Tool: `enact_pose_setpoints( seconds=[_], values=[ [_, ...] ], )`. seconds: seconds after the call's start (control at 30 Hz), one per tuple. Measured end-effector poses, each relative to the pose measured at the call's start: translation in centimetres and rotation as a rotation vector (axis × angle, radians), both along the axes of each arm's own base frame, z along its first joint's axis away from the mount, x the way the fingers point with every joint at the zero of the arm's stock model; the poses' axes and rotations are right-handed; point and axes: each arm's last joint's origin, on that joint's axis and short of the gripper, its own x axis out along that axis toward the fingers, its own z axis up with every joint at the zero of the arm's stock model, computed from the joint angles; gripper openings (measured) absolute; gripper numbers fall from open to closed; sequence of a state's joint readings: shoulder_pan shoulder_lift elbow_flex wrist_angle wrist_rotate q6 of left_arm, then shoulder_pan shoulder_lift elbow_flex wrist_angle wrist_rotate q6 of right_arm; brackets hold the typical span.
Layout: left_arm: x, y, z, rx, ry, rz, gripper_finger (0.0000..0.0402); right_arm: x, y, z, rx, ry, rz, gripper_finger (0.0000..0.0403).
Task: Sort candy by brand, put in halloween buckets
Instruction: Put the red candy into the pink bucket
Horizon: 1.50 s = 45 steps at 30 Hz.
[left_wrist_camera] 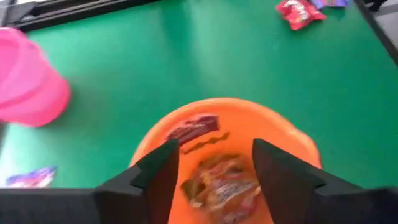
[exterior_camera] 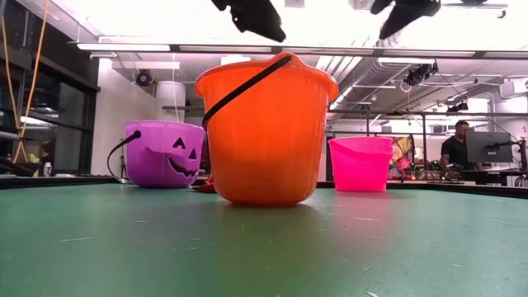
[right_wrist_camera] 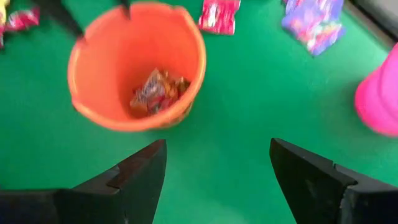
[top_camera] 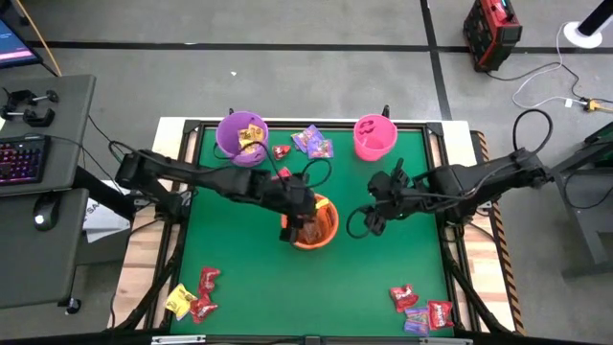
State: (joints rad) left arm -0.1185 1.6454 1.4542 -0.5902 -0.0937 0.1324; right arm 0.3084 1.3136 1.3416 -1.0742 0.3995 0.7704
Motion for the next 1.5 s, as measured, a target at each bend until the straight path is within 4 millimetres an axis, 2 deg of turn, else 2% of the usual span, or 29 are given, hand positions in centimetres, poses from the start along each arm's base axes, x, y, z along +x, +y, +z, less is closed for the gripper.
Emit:
enact_pose_setpoints(
  seconds=[0.13,0.3,0.43,0.57,0.7,0.83,0.93,1.03,1.17,1.33,1.5],
  values=[
    [-1.9,1.5,2.4,0.022,0.015,0.111,0.0217,-0.2,0.6,-1.4,0.042,0.037,-0.016,0.0279],
    [-4.8,3.6,4.6,-0.076,-0.091,0.253,0.0218,-0.2,1.2,-3.1,0.068,0.04,-0.034,0.0279],
    [-7.3,4.3,4.8,-0.165,-0.171,0.344,0.0216,0.0,1.3,-3.8,0.084,0.023,-0.034,0.0279],
    [-9.7,3.3,4.1,-0.272,-0.211,0.381,0.0216,0.2,1.2,-3.8,0.08,0.009,-0.035,0.0279],
    [-11.5,1.1,2.2,-0.346,-0.138,0.366,0.0216,0.6,0.7,-3.7,0.06,-0.004,-0.022,0.0279],
    [-12.9,-1.6,-0.2,-0.397,0.037,0.37,0.0216,1.1,-0.1,-3.5,0.044,-0.031,-0.02,0.0279],
    [-14.1,-3.8,-2.5,-0.423,0.287,0.414,0.0216,1.4,-0.7,-3.4,0.032,-0.046,-0.015,0.0279],
    [-15.1,-5.8,-4.8,-0.454,0.576,0.531,0.0216,1.7,-1.2,-3.3,0.021,-0.054,-0.006,0.0279],
    [-15.5,-8.9,-7.6,-0.493,0.879,0.654,0.0216,1.8,-1.7,-3.3,0.009,-0.05,-0.004,0.0279],
    [-15.9,-12.6,-10.7,-0.429,1.029,0.695,0.0216,1.8,-1.9,-3.3,-0.005,-0.044,0.008,0.0279],
    [-16.6,-14.2,-12.8,-0.365,1.071,0.755,0.0216,1.8,-1.8,-3.3,-0.015,-0.039,0.026,0.0279]
  ],
)
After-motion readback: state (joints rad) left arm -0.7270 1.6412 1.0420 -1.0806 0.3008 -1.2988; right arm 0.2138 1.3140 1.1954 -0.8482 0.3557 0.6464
